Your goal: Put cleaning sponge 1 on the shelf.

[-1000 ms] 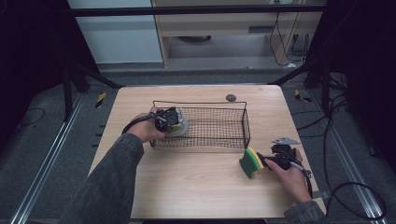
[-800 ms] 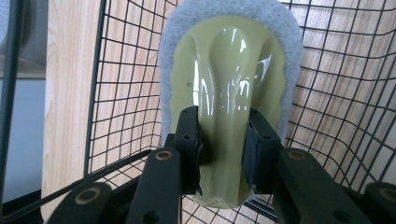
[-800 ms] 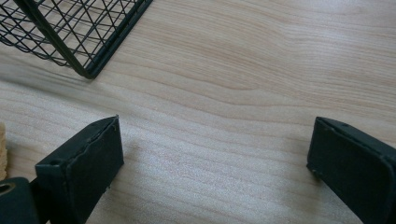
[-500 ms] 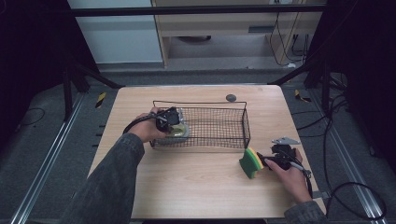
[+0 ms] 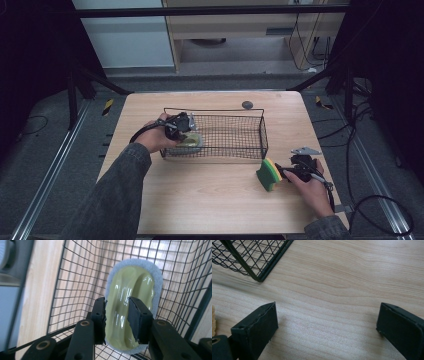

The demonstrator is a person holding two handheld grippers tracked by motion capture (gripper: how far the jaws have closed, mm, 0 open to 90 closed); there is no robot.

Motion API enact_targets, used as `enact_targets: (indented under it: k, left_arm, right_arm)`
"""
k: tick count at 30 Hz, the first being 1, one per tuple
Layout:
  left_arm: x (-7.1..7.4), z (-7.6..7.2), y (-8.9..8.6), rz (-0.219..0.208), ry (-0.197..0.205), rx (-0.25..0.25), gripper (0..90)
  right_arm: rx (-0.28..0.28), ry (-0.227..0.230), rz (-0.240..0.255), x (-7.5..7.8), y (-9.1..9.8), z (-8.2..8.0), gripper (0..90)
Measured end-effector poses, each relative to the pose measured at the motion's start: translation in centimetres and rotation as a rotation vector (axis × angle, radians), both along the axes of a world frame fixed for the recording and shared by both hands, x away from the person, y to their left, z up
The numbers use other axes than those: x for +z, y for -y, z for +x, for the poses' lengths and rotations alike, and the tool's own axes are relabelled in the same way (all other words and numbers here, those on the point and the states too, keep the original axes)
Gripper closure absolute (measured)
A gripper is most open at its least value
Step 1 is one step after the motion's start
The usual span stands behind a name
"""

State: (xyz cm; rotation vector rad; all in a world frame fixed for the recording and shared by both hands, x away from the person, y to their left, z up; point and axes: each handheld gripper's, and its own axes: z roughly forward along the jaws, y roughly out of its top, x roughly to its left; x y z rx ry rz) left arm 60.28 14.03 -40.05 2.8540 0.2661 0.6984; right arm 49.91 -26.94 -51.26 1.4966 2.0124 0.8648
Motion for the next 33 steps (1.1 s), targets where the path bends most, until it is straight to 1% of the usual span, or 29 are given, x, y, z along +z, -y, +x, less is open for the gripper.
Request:
enact_targets:
  k: [4,6,11,13,16,17,18,21,24,26,28,31,33]
  left_arm:
    - [0.3,-0.2,0.0,-0.004,0.013,-0.002,66.8]
    - [0.5,-0.3,0.0,-0.005,0.032,-0.003,66.4]
    - [1.0,-0.5,0.0,-0.019,0.06,0.005,65.8]
    - [1.3,-0.7,0.0,-0.025,0.077,0.013,65.0]
    - [1.7,-0.9,0.0,-0.041,0.103,0.02,60.8]
    - [1.9,-1.1,0.0,-0.05,0.111,0.026,57.9]
    - [2.1,-1.2,0.0,-0.057,0.131,0.03,54.6]
    - [2.4,-1.6,0.0,-0.085,0.159,0.047,43.4]
    - [2.5,-2.0,0.0,-0.115,0.173,0.08,29.0]
    - [2.6,-2.1,-0.1,-0.131,0.163,0.104,20.9]
    - [2.8,-2.2,-0.2,-0.16,0.157,0.124,15.8]
    - [3.3,-2.5,-0.6,-0.223,0.145,0.157,12.2]
    - [3.6,-2.8,-0.8,-0.256,0.14,0.167,10.3]
  right_arm:
    - [0.0,0.0,0.0,0.0,0.0,0.0,3.7]
    - [-0.001,0.0,0.0,0.0,0.0,0.0,3.7]
    - [0.0,0.0,0.0,0.0,0.0,0.0,3.7]
    - [-0.002,0.0,0.003,0.0,0.0,0.0,3.7]
    - [-0.001,0.0,0.003,0.0,0.0,0.0,3.7]
    - [-0.002,0.0,0.004,0.0,0.0,0.0,3.7]
    - [-0.001,0.0,0.003,0.0,0.0,0.0,3.7]
    - [-0.001,0.0,0.003,0.0,0.0,0.0,3.7]
    - [-0.002,0.0,0.003,0.0,0.0,0.0,3.7]
    - [-0.002,-0.001,0.003,0.0,0.0,0.0,3.7]
    - [-0.002,0.0,0.003,0.0,0.0,0.0,3.7]
    - [-0.003,-0.001,0.003,0.0,0.0,0.0,3.7]
    - [-0.003,-0.001,0.003,0.0,0.0,0.0,3.7]
